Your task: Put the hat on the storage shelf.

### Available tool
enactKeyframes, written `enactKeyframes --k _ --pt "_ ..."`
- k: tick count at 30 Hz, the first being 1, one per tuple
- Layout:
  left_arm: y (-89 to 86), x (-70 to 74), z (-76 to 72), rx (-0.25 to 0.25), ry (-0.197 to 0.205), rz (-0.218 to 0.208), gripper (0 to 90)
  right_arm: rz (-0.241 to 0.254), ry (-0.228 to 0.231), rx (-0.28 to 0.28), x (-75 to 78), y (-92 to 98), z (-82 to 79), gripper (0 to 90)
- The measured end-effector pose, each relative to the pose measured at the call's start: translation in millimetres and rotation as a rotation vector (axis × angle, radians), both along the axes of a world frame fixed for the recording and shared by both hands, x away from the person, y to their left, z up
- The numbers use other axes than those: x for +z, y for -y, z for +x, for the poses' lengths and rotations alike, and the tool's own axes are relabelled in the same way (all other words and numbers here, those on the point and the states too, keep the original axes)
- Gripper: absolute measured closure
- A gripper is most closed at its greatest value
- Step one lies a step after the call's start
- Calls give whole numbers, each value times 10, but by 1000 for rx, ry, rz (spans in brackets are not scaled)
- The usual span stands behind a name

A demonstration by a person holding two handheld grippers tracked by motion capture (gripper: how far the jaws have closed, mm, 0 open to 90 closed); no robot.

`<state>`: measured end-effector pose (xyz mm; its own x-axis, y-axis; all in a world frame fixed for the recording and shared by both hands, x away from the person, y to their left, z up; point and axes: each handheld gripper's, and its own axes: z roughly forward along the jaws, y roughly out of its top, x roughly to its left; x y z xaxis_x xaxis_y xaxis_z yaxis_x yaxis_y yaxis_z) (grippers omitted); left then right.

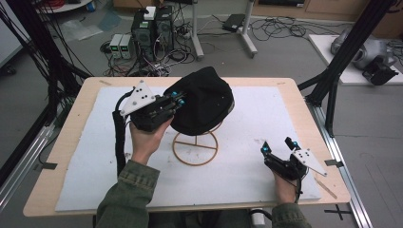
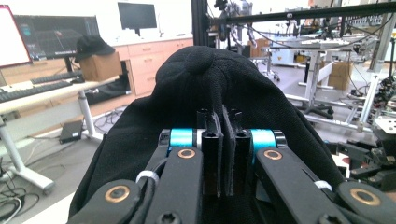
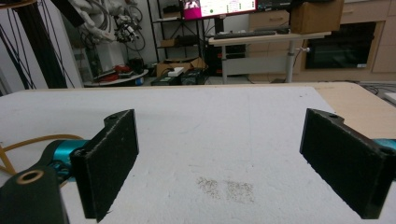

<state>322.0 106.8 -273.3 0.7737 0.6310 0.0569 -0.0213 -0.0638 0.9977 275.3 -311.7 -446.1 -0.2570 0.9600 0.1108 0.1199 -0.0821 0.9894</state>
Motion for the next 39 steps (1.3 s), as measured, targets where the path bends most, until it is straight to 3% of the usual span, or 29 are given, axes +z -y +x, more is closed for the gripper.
enactKeyframes --k 10,18,31,39 --pt "2 24 32 2 -44 25 868 -14 10 1 7 -13 -3 108" --pt "13 38 33 -1 -57 41 868 -15 12 1 8 -12 -7 108" --pt "16 31 51 -5 -71 21 848 -15 14 -4 14 -18 -19 108" --pt "40 17 60 -10 -78 25 698 -17 18 -1 16 -20 -21 108"
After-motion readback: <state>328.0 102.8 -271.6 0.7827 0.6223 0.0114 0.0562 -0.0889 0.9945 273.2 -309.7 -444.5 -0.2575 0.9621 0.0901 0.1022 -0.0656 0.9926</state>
